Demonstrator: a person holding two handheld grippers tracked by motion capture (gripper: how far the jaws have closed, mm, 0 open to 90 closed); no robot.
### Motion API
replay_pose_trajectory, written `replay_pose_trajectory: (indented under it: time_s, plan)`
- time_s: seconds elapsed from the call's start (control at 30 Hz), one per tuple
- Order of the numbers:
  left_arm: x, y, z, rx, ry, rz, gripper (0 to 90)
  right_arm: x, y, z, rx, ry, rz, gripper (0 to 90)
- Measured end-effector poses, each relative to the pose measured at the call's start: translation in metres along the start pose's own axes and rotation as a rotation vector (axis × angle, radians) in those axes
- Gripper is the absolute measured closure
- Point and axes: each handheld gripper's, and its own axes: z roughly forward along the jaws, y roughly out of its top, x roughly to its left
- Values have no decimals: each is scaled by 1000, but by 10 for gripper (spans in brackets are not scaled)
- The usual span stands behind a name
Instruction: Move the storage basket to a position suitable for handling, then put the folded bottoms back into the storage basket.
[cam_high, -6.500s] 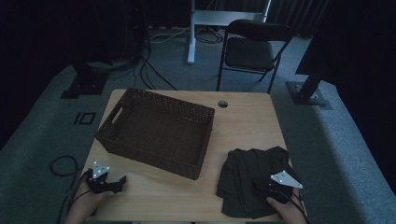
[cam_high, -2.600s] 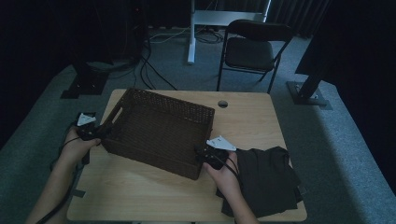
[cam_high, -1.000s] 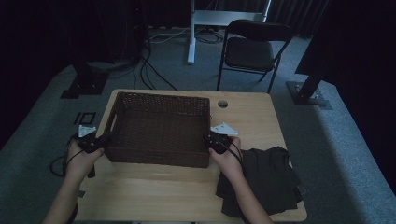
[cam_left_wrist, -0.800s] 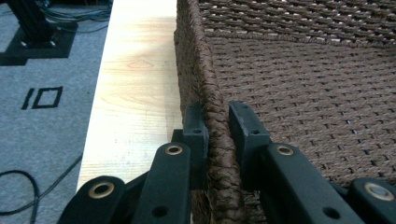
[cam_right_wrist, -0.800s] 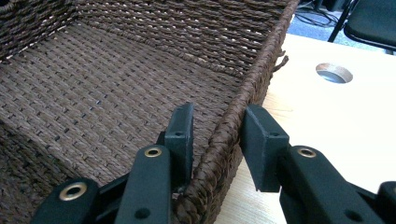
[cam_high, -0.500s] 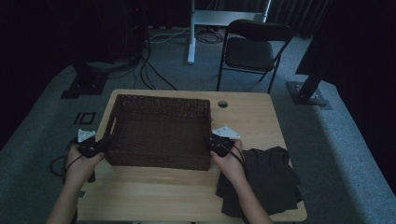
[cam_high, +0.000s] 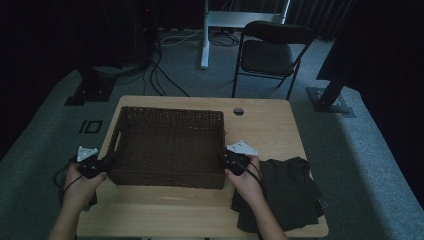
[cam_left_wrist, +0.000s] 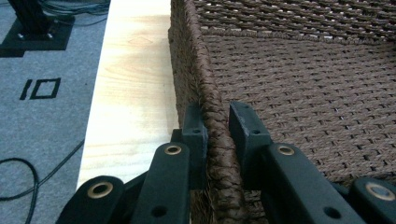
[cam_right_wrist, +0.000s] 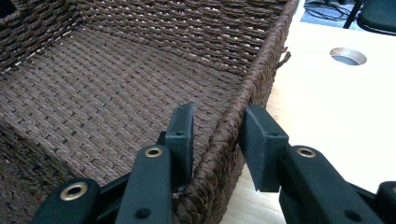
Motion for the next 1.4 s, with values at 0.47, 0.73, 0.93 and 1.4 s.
replay_pose_trajectory:
  time_s: [0.47,0.73,0.93,1.4]
  plan:
    - [6,-5,-4,-18,-39,-22,758,-5,-5,-1,6,43,35,395]
    - [2,-3,-4,-14,-65,26,590,-7,-2,0,10,41,4,283]
    - [-1,1,-6,-62,-111,61,303,-8,6,-5,-53,44,20,207]
    - [-3,19,-25,-109,-68,82,185,-3,17,-15,-42,142,-2,220]
